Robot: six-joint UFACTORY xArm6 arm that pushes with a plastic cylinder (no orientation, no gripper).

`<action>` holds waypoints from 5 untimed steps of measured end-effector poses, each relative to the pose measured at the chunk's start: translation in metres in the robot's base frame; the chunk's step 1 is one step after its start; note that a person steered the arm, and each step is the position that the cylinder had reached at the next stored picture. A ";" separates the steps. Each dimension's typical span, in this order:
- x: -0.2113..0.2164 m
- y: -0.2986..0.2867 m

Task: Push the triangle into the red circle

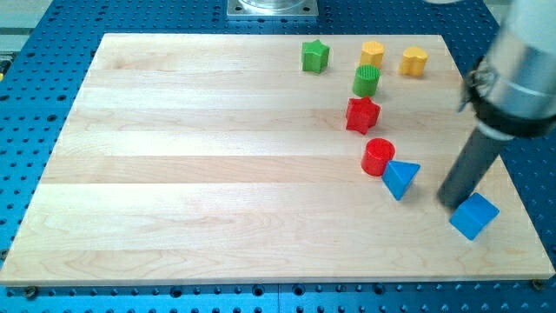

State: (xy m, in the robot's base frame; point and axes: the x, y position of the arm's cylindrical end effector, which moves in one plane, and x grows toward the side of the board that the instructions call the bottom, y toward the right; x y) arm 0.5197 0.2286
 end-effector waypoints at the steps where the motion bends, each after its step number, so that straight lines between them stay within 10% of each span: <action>1: -0.020 -0.018; 5: 0.016 -0.087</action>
State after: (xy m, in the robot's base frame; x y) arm 0.5358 0.1413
